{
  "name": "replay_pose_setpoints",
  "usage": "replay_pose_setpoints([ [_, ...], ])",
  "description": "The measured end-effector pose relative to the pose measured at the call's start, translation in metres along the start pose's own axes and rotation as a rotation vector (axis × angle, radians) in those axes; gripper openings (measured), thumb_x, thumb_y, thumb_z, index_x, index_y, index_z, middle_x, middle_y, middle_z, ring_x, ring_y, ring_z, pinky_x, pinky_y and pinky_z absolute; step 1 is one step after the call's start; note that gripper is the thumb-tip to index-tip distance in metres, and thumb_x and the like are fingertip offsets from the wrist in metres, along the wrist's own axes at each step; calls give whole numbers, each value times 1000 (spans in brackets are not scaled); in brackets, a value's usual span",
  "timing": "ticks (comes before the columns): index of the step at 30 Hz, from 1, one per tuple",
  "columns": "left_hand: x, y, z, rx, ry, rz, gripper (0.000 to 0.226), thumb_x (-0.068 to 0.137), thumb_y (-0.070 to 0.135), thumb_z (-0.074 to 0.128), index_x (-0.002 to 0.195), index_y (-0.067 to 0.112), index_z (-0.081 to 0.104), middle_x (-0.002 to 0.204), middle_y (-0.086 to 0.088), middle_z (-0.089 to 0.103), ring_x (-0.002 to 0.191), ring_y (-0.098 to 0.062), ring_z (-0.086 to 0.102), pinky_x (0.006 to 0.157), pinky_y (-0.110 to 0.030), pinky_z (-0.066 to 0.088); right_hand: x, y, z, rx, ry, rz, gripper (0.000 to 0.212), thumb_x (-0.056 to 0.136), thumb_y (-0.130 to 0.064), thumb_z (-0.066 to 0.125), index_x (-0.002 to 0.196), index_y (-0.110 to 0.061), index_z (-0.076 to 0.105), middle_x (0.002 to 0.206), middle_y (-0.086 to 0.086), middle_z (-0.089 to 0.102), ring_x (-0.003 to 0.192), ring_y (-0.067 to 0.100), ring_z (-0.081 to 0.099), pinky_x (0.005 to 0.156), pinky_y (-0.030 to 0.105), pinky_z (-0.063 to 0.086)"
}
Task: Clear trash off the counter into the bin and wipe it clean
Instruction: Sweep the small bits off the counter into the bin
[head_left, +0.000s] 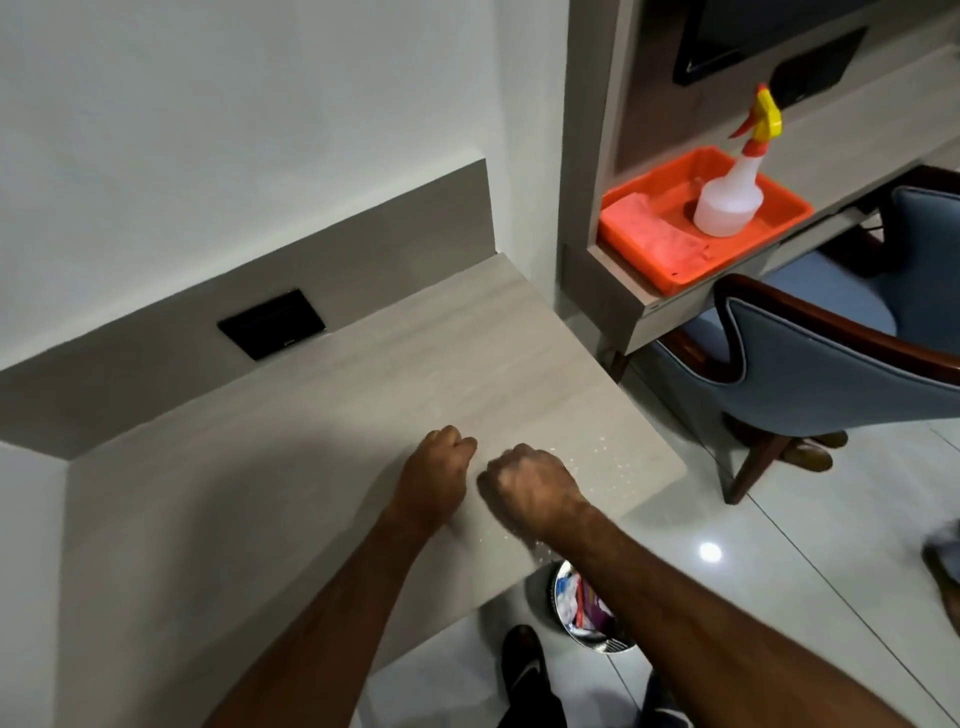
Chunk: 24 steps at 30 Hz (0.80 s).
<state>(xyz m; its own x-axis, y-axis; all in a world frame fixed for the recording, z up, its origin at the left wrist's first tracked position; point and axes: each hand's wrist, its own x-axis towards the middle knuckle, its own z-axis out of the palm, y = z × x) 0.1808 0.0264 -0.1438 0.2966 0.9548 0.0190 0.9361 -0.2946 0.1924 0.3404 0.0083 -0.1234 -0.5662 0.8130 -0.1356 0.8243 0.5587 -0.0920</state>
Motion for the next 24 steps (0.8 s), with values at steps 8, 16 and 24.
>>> replay_pose_setpoints([
  [8,-75,105,1,-298,298,-85,17,91,8,53,99,8,68,87,-10,65,80,-29,63,72,-37,53,-87,24,11,519,475,444,14,78,-6,71,88,-15,70,85,2,74,80,25,64,70,32,53],
  [16,-91,186,134,-325,-100,-17,24,93,17,56,113,15,71,103,-7,72,91,-27,70,72,-36,62,-185,65,159,713,436,961,18,78,-6,71,90,-19,69,83,-4,70,78,20,63,70,22,42],
  [24,-92,174,335,-187,-486,-314,17,93,16,51,89,6,65,98,-18,68,93,-39,64,77,-46,51,-179,85,356,823,58,1060,10,80,-13,62,89,-16,65,85,11,71,82,34,66,67,36,52],
])
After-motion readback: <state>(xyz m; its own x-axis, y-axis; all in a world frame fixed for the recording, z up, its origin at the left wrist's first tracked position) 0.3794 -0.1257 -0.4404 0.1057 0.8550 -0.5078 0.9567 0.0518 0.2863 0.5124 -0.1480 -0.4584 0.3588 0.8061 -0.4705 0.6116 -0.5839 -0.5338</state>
